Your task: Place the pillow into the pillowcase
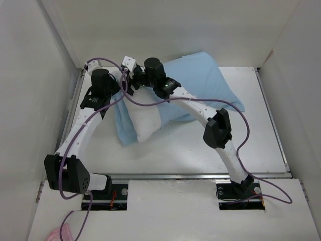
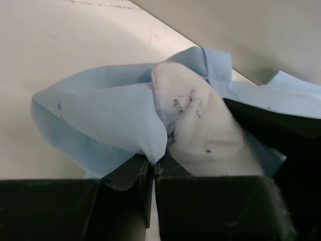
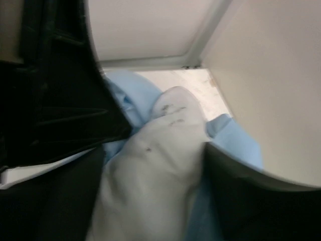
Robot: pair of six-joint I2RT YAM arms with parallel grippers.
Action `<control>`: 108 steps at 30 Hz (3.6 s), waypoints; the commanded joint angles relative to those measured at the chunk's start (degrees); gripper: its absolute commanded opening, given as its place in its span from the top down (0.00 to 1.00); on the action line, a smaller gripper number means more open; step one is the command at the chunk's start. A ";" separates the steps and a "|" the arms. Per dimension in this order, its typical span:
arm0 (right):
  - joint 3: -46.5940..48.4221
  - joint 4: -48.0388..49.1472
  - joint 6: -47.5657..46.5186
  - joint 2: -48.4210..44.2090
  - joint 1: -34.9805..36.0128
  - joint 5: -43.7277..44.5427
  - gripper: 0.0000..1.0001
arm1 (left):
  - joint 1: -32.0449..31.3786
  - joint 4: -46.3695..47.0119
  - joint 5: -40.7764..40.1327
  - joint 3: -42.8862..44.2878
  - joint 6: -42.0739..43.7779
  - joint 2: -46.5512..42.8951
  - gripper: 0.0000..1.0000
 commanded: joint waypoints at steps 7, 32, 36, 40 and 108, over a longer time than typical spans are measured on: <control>-0.47 3.37 0.53 1.56 0.85 1.92 1.00 | -0.66 4.81 -4.59 -0.30 0.55 -8.09 1.00; 8.30 -27.77 3.04 16.99 0.05 24.36 1.00 | -1.63 -0.04 -0.40 13.15 3.89 -11.42 1.00; 13.77 -28.65 3.08 18.93 0.05 21.41 1.00 | -2.94 2.96 0.22 10.07 3.89 -13.10 1.00; 8.07 -24.54 5.96 16.04 0.05 21.40 0.98 | -2.94 6.45 5.74 9.20 4.67 -12.48 1.00; -4.97 -30.06 10.36 8.71 -0.04 24.80 1.00 | -3.47 0.76 -1.48 17.54 5.29 -12.57 1.00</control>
